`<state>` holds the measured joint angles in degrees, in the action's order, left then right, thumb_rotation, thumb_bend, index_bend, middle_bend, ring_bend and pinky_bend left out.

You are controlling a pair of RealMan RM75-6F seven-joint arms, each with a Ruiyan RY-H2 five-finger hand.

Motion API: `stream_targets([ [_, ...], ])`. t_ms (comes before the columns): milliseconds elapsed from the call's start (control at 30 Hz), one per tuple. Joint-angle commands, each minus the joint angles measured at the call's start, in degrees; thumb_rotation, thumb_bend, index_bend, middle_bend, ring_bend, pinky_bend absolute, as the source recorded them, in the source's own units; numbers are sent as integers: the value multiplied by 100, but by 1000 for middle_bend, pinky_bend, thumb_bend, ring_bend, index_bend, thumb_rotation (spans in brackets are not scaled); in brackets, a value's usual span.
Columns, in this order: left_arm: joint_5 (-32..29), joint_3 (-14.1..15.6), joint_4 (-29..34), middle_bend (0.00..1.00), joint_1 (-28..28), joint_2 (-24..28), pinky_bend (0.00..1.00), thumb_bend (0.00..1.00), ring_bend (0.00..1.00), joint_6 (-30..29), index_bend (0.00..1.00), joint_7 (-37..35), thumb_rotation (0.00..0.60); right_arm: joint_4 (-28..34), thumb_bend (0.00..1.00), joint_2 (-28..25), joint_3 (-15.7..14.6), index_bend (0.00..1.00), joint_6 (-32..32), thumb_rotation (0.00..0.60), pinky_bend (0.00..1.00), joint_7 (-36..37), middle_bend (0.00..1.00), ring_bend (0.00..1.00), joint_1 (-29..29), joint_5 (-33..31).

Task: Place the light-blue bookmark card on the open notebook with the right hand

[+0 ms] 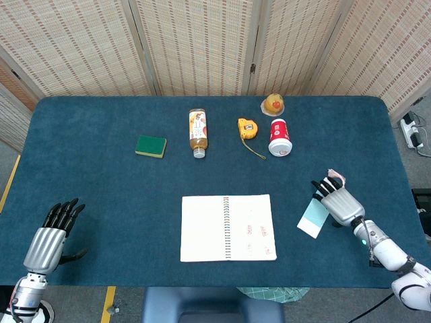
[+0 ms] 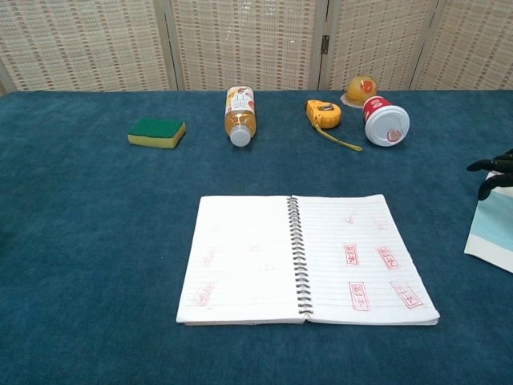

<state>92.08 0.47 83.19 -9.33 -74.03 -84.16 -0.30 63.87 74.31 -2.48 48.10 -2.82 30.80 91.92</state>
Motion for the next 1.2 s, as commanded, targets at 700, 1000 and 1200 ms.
stream_targets([
  [700, -72, -38, -45, 31, -9, -5, 0, 137, 0, 13, 99, -52, 600, -276, 204, 242, -186, 310, -69, 600, 0, 169, 0, 0, 203, -23],
  [1000, -93, -40, -61, 30, -15, -14, 0, 137, 0, 33, 99, -44, 600, -542, 207, 435, -211, 444, 47, 600, 0, 185, 0, 0, 173, -54],
  [1200, -86, -39, -60, 30, -14, -6, 0, 137, 0, 22, 99, -62, 600, -609, 208, 485, -226, 521, 143, 600, 0, 237, 4, 0, 161, -46],
])
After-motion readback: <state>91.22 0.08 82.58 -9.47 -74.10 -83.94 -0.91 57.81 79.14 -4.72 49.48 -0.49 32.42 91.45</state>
